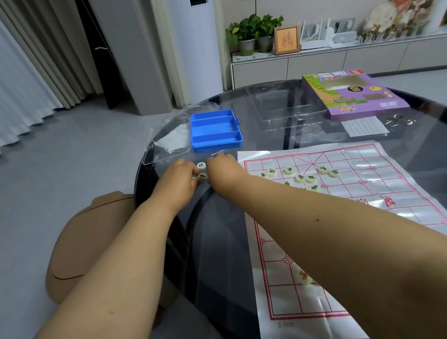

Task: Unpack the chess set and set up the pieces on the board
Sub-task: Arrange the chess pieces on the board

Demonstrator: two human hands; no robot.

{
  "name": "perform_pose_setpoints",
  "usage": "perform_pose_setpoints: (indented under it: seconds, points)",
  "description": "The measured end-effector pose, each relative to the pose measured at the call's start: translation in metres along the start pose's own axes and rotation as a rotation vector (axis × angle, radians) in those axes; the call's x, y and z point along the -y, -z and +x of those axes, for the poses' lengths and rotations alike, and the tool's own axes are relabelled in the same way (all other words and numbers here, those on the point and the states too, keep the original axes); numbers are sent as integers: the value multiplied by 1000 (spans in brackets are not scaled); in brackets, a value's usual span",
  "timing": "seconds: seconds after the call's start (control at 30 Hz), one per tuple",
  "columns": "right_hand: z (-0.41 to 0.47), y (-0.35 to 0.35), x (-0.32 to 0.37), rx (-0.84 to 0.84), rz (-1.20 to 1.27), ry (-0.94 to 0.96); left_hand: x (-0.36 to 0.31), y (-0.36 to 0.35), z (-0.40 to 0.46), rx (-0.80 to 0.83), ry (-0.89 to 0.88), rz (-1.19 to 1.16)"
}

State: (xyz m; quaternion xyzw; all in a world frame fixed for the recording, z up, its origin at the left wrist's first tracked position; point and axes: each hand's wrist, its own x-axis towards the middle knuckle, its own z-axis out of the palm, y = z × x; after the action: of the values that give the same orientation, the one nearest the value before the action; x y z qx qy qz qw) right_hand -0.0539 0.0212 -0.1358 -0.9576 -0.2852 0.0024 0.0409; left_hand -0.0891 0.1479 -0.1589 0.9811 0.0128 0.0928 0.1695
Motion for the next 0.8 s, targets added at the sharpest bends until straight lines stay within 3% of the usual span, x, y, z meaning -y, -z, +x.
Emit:
perform_pose_setpoints:
  seconds: [0.13, 0.37, 0.57, 0.8]
  points:
    - [-2, -3, 2, 32, -56, 12, -5, 3, -6, 17, -10, 44]
    - [-16, 13, -18, -58, -40, 46, -12, 6, -11, 14, 20, 22]
    - [-44, 36, -105, -80, 207, -196, -59, 5, 4, 10, -63, -27]
    - [-84, 43, -188, -8, 253, -381, -148, -29, 38, 106, -172, -39]
